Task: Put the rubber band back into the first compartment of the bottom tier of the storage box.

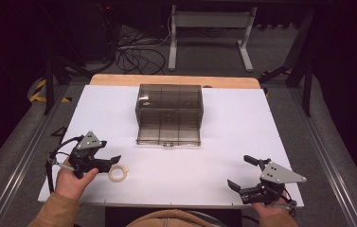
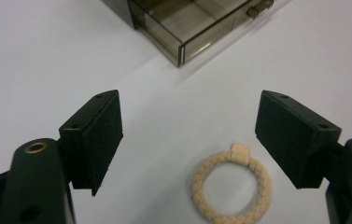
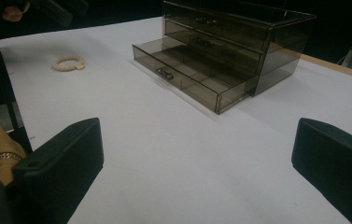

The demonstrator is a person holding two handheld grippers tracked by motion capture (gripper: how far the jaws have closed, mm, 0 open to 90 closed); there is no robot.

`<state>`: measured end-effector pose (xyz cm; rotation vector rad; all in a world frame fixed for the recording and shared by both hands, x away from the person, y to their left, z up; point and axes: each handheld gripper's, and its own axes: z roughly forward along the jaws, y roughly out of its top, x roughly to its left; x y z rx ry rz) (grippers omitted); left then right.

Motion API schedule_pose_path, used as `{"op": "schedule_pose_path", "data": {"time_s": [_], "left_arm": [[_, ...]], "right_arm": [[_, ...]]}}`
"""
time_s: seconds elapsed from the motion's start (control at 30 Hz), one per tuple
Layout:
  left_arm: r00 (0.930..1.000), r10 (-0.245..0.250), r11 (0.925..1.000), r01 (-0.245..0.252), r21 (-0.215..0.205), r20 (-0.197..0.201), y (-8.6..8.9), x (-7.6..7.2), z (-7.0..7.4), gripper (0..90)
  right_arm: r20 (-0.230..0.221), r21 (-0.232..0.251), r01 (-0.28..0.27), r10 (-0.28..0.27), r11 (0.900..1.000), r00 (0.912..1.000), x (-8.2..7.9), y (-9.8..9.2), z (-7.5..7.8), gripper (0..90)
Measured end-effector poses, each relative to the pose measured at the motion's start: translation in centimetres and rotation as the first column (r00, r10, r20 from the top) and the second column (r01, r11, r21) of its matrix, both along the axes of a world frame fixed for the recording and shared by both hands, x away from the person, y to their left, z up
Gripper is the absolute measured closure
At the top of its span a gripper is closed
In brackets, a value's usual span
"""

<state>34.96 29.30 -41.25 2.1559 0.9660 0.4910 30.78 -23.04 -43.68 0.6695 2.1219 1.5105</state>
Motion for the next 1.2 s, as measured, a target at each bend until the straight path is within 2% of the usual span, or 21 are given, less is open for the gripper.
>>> {"op": "schedule_pose_path", "data": {"time_s": [0.03,0.1,0.17,0.3,0.33,0.37,0.4,0.6,0.67,0.77,0.87,0.93,1.0,1.07,1.17,1.2], "left_arm": [[0.9995,-0.005,1.0,0.005,0.006,-0.03,0.0,0.2,-0.2,25.4],[0.9993,-0.004,1.0,0.005,0.007,-0.037,0.0,0.3,-0.3,27.3],[0.9967,-0.006,0.9999,0.007,0.007,-0.081,0.0,0.4,-0.4,29.4],[0.9938,-0.011,0.9997,0.013,0.021,-0.111,0.0,0.6,-0.4,31.9],[0.9909,-0.009,0.9993,0.014,0.033,-0.134,0.0,0.6,-0.5,32.2],[0.9909,-0.009,0.9993,0.014,0.033,-0.134,0.0,0.6,-0.5,32.3],[0.987,-0.01,0.9986,0.019,0.049,-0.16,-0.2,0.7,-0.6,32.6],[0.9818,-0.005,0.9959,0.022,0.088,-0.19,-0.5,0.8,-0.9,33.6],[0.9783,-0.001,0.9938,0.024,0.109,-0.207,-0.6,0.9,-1.0,33.7],[0.9769,0.006,0.9915,0.022,0.128,-0.214,-0.7,0.9,-1.1,34.0],[0.9733,0.015,0.9859,0.024,0.166,-0.229,-0.9,1.0,-1.3,34.6],[0.9727,0.018,0.9852,0.022,0.17,-0.231,-0.9,1.0,-1.3,34.7],[0.9698,0.018,0.9811,0.03,0.191,-0.243,-1.0,1.1,-1.4,35.0],[0.9652,0.018,0.9821,0.032,0.186,-0.261,-1.1,1.1,-1.4,35.1],[0.963,0.021,0.9809,0.032,0.192,-0.269,-1.1,1.1,-1.5,35.5],[0.9565,0.032,0.98,0.027,0.197,-0.29,-1.2,1.2,-1.6,35.9]], "right_arm": [[0.0,0.0,0.0,0.0,1.0,1.0,0.0,0.0,0.0,2.8],[-0.001,0.0,0.0,0.0,1.0,1.0,0.0,0.0,0.0,2.8],[-0.001,-0.001,-0.002,0.002,1.0,1.0,0.0,0.0,0.0,2.8],[-0.001,-0.001,-0.002,0.002,1.0,1.0,0.0,0.0,0.0,2.9],[-0.002,-0.001,-0.003,0.003,1.0,1.0,0.0,0.0,0.0,2.8],[-0.002,-0.001,-0.003,0.003,1.0,1.0,0.0,0.0,0.0,2.9],[-0.002,-0.001,-0.003,0.003,1.0,1.0,0.0,0.0,0.0,2.9],[-0.003,-0.001,-0.004,0.004,1.0,1.0,0.0,0.1,0.0,2.9],[-0.004,-0.001,-0.004,0.004,1.0,1.0,0.0,0.1,0.0,2.9],[-0.006,-0.001,-0.003,0.003,1.0,1.0,0.1,0.1,-0.1,2.9],[-0.007,-0.002,-0.004,0.004,1.0,1.0,0.1,0.1,-0.1,3.0],[-0.008,-0.001,-0.003,0.003,1.0,1.0,0.1,0.1,-0.1,2.9],[-0.008,-0.001,-0.004,0.004,1.0,1.0,0.1,0.1,-0.1,2.9],[-0.009,-0.002,-0.004,0.004,1.0,1.0,0.1,0.1,-0.1,2.9],[-0.009,-0.002,-0.004,0.004,1.0,0.9999,0.2,0.1,-0.1,2.9],[-0.01,-0.003,-0.004,0.004,1.0,0.9999,0.2,0.1,-0.1,3.0]]}}
